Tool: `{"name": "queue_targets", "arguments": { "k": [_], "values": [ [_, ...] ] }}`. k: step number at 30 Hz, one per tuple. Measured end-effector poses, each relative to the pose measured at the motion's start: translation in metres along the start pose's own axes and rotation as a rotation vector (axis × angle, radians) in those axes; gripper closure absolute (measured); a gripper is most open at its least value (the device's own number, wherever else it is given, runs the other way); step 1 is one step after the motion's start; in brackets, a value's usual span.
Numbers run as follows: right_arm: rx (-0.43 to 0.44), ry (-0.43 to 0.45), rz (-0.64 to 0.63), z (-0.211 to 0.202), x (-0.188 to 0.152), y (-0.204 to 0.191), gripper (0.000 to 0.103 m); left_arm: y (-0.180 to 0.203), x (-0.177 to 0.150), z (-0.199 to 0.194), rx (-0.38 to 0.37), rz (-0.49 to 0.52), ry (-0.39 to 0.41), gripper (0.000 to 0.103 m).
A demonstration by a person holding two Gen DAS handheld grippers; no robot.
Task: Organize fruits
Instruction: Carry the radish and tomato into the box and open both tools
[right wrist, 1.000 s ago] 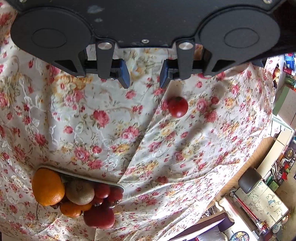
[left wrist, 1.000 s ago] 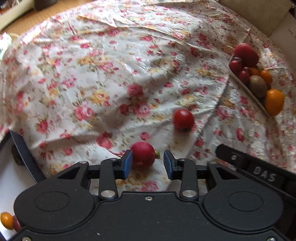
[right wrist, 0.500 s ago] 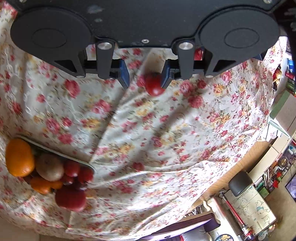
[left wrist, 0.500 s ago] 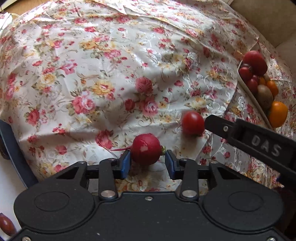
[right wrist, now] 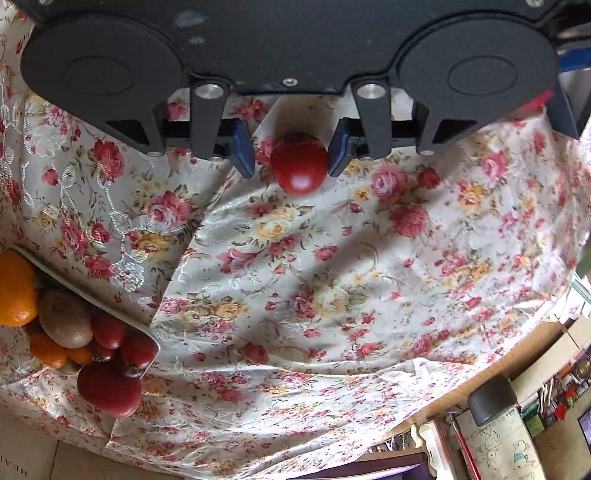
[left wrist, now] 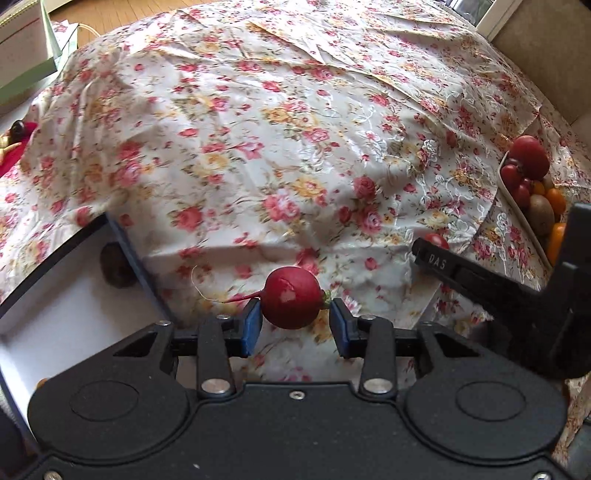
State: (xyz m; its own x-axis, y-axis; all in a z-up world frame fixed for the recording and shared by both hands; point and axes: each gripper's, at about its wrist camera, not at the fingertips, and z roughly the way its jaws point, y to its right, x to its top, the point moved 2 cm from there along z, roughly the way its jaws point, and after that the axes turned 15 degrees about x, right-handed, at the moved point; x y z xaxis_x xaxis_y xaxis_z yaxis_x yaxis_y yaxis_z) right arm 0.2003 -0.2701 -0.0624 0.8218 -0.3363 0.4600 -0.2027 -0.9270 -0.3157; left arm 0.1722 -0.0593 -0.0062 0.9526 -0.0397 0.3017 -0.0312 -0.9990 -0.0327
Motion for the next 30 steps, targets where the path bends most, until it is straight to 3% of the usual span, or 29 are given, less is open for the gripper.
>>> {"name": "queue_targets", "arguments": {
  "k": [4, 9, 19, 24, 30],
  "values": [
    [0.065, -0.015, 0.02, -0.018, -0.004, -0.004, 0.07, -0.023, -0.015, -0.019, 0.01, 0.007, 0.021, 0.055],
    [0.115, -0.023, 0.008, -0.054, -0.021, -0.023, 0.07, -0.057, -0.037, -0.035, 0.074, -0.011, 0.056, 0.055],
    [0.273, -0.071, -0.074, -0.119, -0.089, -0.1, 0.07, -0.121, -0.069, -0.031, 0.182, -0.077, 0.068, 0.055],
    [0.338, -0.108, -0.059, -0.135, -0.122, -0.126, 0.07, -0.138, -0.077, -0.03, 0.154, -0.112, 0.078, 0.055],
    [0.303, -0.163, -0.07, -0.138, -0.158, -0.144, 0.07, -0.137, -0.086, -0.016, 0.122, -0.083, 0.029, 0.055]
  ]
}}
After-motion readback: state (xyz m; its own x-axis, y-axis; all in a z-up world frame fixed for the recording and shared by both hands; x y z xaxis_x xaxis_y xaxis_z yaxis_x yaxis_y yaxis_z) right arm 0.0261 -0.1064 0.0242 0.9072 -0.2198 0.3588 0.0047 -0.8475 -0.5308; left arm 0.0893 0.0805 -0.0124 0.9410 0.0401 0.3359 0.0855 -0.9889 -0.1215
